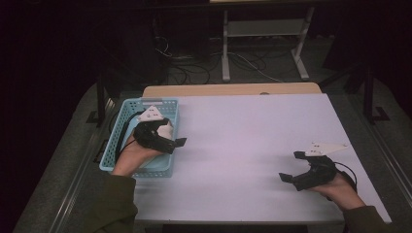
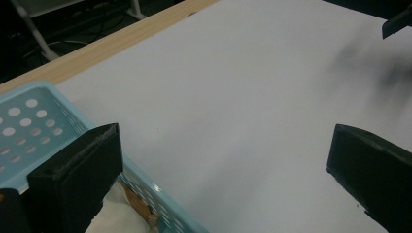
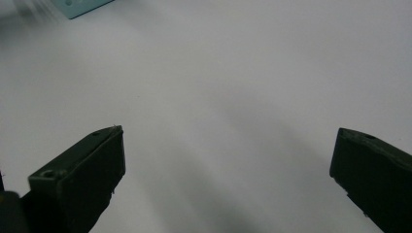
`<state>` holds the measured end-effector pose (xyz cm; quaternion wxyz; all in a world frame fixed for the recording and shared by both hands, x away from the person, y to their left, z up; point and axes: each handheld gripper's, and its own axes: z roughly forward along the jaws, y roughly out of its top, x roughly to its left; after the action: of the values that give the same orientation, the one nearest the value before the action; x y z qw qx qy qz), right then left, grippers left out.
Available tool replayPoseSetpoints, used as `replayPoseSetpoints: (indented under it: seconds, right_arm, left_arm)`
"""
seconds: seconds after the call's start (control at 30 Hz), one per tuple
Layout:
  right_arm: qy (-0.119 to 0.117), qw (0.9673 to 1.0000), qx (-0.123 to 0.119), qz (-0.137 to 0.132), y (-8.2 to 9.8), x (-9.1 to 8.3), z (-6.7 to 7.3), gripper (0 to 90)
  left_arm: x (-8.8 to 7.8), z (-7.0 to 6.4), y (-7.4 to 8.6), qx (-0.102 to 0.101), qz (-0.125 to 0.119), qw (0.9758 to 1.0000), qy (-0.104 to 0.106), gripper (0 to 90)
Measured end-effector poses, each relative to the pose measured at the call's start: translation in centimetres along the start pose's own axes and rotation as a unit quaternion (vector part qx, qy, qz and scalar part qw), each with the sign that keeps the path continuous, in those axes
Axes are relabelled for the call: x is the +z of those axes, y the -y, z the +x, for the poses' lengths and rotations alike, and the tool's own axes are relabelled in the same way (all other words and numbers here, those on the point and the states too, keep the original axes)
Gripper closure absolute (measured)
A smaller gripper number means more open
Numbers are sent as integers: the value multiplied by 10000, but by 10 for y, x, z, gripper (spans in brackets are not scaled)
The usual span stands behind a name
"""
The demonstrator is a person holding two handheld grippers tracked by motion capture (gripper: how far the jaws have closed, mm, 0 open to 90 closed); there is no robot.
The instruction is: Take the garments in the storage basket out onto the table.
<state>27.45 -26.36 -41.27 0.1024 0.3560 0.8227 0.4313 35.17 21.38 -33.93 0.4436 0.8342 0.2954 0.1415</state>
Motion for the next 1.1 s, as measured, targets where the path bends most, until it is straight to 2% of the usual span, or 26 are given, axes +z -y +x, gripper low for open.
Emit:
replayPoseSetpoints:
  seconds: [0.13,0.5,0.77,0.93,1.1]
  right_arm:
    - [9,10000,5,-10,0,0,0,0]
    - [-2,10000,-10,0,0,2,1,0]
    - [-41,9999,-5,-168,-1,0,-1,0]
    - [-10,9999,-22,-145,-1,2,-1,0]
    - [28,9998,-33,-196,-1,3,-2,0]
  left_arm:
    - [1,2,-3,-13,-56,10000,3,0]
    - [5,10,-9,141,18,9999,-61,0]
    - [5,14,-11,185,36,9998,-97,0]
    - [6,18,-9,230,132,9995,-145,0]
    - [11,24,-7,186,219,9993,-219,0]
